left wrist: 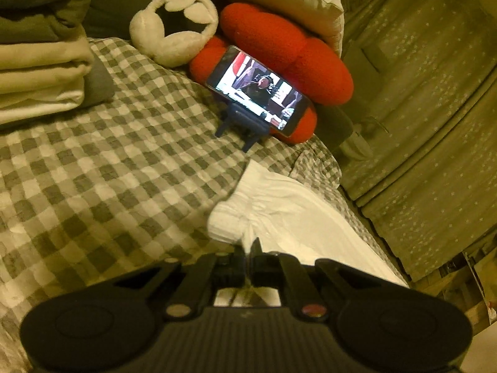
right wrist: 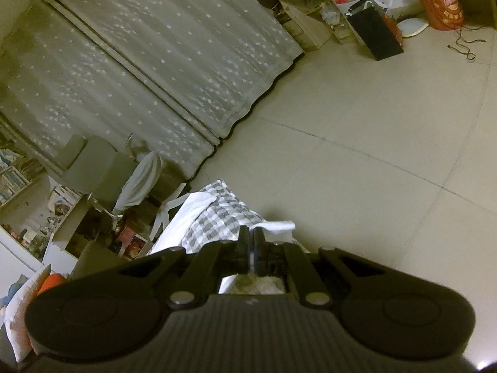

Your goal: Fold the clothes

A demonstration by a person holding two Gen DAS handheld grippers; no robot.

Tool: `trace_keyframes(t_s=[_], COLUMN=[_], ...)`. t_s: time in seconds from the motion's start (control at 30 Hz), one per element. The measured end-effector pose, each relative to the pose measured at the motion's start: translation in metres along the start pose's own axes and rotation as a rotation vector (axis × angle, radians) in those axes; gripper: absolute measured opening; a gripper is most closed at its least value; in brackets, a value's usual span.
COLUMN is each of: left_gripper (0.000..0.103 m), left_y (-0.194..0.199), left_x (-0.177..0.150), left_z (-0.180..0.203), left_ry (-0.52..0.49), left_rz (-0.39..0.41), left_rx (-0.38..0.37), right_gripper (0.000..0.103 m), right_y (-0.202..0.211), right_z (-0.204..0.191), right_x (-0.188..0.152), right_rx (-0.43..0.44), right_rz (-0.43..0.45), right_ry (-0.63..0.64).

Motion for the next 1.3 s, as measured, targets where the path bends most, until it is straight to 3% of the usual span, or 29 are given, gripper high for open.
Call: trace_keyframes(t_s=[0.1, 0.4, 0.53, 0.63, 0.67, 0.7, 0.77, 0.87, 0.93, 0.97, 1.0, 1.07, 1.2, 1.3], left_gripper=[0.002, 0.002, 0.002, 0.002, 0.002, 0.002, 0.002, 0.002, 0.002, 0.002, 0.002, 0.002, 0.002, 0.002], left_y=[-0.001, -0.001, -0.004, -0.008, -0.008, -0.008, -0.009, -0.009, -0.008, -0.008, -0.007, -0.007, 0.001, 0.008], left_x=[-0.002, -0.009, -0.014, -0.017, -0.017, -0.018, -0.018, -0.018, -0.018, -0.017, -0.017, -0.016, -0.015, -0.016], left_z=[-0.003, -0.018, -0.018, -0.022, -0.023, -0.024, -0.024, -0.024, -0.023, -0.022, -0.022, -0.021, -0.018, -0.012], left_ry=[-0.022, -0.03, -0.064, -0.053, -0.048, -0.045, -0.048, -0.05, -0.05, -0.049, -0.049, -0.048, -0.049, -0.071], left_rz=[-0.012, -0.029, -0.036, -0.042, -0.042, -0.042, -0.043, -0.042, -0.038, -0.036, -0.034, -0.03, -0.025, -0.016], left_rx=[0.016, 0.024, 0.027, 0.029, 0.028, 0.027, 0.028, 0.028, 0.028, 0.028, 0.028, 0.027, 0.021, 0.015], right_gripper=[0.003, 0.001, 0.001, 0.012, 0.021, 0.044, 0.07, 0.071, 0.069, 0.055, 0.026, 0.001, 0.001, 0.001], right_y=[0.006, 0.021, 0.018, 0.003, -0.003, -0.008, -0.012, -0.019, -0.024, -0.025, -0.026, -0.025, 0.001, 0.021], right_z=[0.004, 0.021, 0.026, 0.022, 0.025, 0.03, 0.041, 0.047, 0.045, 0.042, 0.038, 0.03, 0.021, 0.023], right_x=[-0.011, -0.024, -0.026, -0.03, -0.03, -0.029, -0.031, -0.04, -0.044, -0.045, -0.046, -0.045, -0.031, -0.024], right_rx=[-0.059, -0.125, -0.093, -0.056, -0.065, -0.076, -0.072, -0.034, -0.029, -0.033, -0.046, -0.097, -0.145, -0.17], right_rz=[0.002, 0.02, -0.02, -0.076, -0.08, -0.082, -0.089, -0.135, -0.154, -0.154, -0.15, -0.126, 0.0, 0.056], right_ry=[0.083, 0.142, 0.178, 0.202, 0.179, 0.14, 0.039, -0.033, -0.032, -0.014, 0.016, 0.09, 0.216, 0.239])
Point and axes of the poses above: each gripper's, at about its wrist camera, not at the fingertips, and y roughly against the way its jaws point, z to its right, x to its top, the point moved 4 cm from there along -y, roughly the way its jaws point, and after that the axes turned 2 degrees about y, right-handed, at the moved point
